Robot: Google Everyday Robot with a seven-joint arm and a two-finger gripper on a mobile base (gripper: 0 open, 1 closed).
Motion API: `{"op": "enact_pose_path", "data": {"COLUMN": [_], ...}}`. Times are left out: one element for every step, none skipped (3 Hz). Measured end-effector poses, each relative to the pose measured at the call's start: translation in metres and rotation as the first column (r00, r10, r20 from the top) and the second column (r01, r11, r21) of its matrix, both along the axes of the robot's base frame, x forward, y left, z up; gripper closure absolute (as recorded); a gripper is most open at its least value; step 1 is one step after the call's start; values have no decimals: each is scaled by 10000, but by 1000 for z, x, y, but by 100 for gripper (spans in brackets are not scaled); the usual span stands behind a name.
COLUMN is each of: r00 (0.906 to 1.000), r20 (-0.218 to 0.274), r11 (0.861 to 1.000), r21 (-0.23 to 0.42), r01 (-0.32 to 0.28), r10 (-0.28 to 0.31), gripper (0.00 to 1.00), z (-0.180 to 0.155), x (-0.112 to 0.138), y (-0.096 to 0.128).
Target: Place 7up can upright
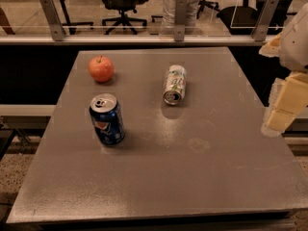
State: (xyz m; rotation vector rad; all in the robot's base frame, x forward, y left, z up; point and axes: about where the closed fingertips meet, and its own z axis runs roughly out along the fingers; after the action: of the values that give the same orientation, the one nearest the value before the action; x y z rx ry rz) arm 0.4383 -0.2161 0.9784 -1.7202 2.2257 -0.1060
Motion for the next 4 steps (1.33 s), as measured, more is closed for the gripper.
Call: {"op": "enact_pose_path", "data": {"r00": [10000,9995,9930,9741], "r20": [2,209,559,761], "r11": [10000,9997,9945,9771], "r21": [0,0,-112,-167], "r01": [0,-242,-1039,-2121], "r10": [0,242,1044,2127], "gripper": [0,0,0,0], "z": [0,5,6,1], "x": [0,8,38,71], "y": [0,0,4,14]}}
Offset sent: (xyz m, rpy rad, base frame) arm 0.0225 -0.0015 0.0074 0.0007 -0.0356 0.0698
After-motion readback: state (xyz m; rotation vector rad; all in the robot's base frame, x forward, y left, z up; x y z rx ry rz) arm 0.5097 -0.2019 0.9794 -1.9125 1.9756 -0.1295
